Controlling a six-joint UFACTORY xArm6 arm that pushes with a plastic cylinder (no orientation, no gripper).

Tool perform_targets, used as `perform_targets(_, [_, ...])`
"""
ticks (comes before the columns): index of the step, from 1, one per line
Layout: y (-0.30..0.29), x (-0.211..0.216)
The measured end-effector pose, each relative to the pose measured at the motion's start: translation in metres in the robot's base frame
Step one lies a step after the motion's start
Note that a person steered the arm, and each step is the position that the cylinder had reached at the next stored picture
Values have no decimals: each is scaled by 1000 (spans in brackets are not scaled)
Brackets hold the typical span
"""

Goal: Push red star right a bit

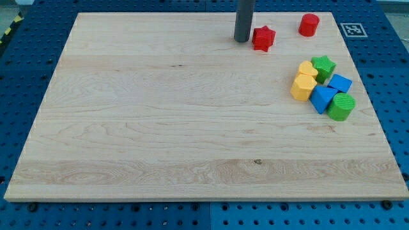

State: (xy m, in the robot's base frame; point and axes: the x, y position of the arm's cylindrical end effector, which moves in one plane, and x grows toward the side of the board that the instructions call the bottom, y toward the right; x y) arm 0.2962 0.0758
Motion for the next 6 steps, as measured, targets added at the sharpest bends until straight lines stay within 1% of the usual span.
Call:
perform_targets(1, [2,4])
perform_targets(3, [-18,-4])
perform_targets(4, [-10,-4])
perform_targets(6, [35,-4])
